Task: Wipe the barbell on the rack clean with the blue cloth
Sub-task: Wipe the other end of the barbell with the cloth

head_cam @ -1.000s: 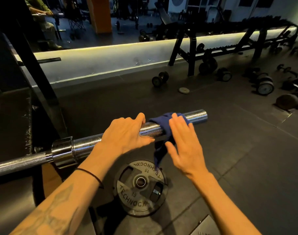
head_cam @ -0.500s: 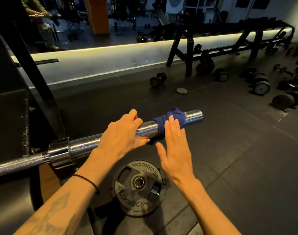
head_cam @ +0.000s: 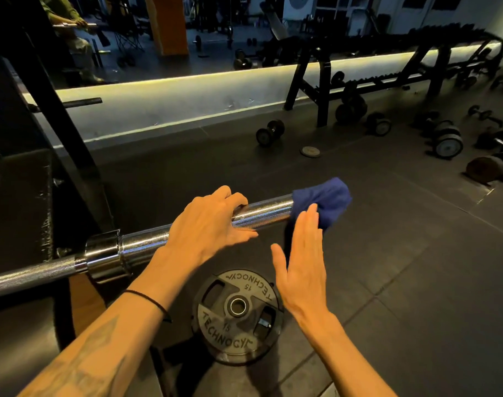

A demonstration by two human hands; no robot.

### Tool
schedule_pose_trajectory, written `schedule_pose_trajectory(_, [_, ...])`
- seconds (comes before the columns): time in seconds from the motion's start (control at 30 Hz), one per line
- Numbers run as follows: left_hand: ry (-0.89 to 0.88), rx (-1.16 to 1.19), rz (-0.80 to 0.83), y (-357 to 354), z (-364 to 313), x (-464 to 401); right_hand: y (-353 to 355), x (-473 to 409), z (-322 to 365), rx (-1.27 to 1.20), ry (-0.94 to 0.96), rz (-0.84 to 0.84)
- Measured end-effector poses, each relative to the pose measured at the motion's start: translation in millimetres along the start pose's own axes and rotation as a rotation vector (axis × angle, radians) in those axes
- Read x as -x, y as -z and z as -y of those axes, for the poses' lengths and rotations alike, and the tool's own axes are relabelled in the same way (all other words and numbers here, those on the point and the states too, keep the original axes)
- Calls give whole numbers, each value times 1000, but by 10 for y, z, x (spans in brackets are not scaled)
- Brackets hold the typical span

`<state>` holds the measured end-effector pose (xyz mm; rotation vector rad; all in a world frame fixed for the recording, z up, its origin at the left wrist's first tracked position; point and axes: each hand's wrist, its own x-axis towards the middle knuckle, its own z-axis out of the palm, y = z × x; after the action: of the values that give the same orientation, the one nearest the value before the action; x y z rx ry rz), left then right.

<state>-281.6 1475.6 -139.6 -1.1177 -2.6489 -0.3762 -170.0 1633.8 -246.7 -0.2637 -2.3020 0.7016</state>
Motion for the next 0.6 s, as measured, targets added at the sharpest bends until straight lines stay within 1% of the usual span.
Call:
schedule_pose_trajectory(0.07, [23,36,41,2,45,-29,132,-60,-185,91,143,72])
schedule_pose_trajectory(0.13, [47,92,107,19,78,-71,317,-261,-405,210,281,107])
schedule_pose_trajectory(0.17, [56,111,137,34,88,-90,398,-395,-502,246,317,114])
schedule_pose_trajectory(0.2, [61,118,158,51,89,-105,458,-529,-573,256,308,109])
schedule_pose_trajectory(0.27, [64,112,173,82,58,-102,531,-745,-634,249,194,72])
schedule_pose_trajectory(0.37, [47,51,121,71,7,-33,503,-838,-603,270,86,19])
schedule_pose_trajectory(0.5, [4,-155,10,-22,-51,95,420,-683,-468,330,84,-19])
schedule_pose_trajectory(0.6, [-27,-231,-43,-66,-121,158,379,-606,-383,312,94,-17])
